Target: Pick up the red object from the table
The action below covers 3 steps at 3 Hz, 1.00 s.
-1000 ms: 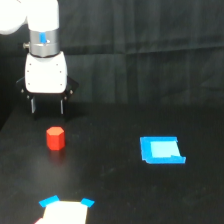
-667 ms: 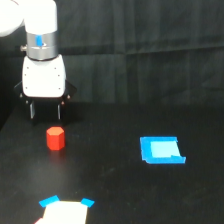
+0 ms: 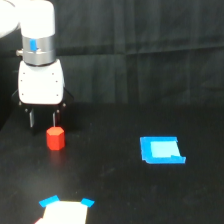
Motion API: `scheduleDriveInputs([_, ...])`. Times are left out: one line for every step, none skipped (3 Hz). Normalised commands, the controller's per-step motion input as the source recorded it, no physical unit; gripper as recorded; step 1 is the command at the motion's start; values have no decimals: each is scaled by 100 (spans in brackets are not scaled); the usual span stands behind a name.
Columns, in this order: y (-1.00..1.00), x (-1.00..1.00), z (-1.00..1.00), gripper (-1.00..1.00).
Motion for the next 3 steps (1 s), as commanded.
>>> scheduleDriveInputs([-22,100,-60,24])
scheduleDriveInputs([-14,38,-38,4])
scheduleDriveInputs([-100,-81,-70,29])
